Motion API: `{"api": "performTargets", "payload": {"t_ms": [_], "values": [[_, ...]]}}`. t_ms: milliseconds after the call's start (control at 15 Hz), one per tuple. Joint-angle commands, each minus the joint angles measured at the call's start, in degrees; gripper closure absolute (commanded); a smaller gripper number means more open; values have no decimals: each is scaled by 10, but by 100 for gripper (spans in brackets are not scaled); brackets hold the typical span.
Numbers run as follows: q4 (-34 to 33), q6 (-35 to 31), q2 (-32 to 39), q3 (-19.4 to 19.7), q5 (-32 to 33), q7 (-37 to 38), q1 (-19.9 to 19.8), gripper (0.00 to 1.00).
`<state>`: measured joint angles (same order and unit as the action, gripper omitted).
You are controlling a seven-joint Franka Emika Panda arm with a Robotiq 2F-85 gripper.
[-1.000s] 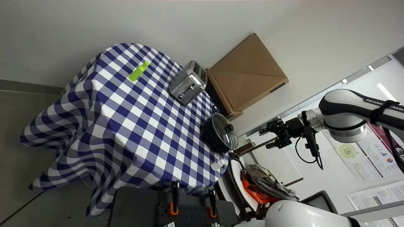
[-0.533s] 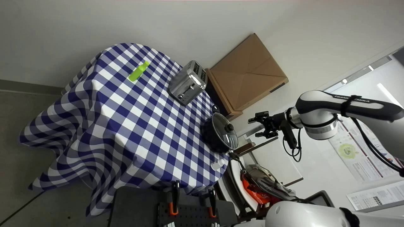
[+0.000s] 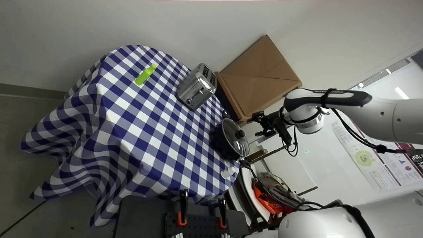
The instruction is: Take the lid off of the pot
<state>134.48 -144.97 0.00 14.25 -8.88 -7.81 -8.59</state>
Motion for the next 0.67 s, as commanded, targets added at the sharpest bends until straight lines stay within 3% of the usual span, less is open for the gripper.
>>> {"api": "performTargets", "payload": {"t_ms": [0, 600], "values": [[-87, 13, 85, -16, 6, 29, -10, 0], [-204, 47, 204, -10, 50, 106, -21, 0]]}}
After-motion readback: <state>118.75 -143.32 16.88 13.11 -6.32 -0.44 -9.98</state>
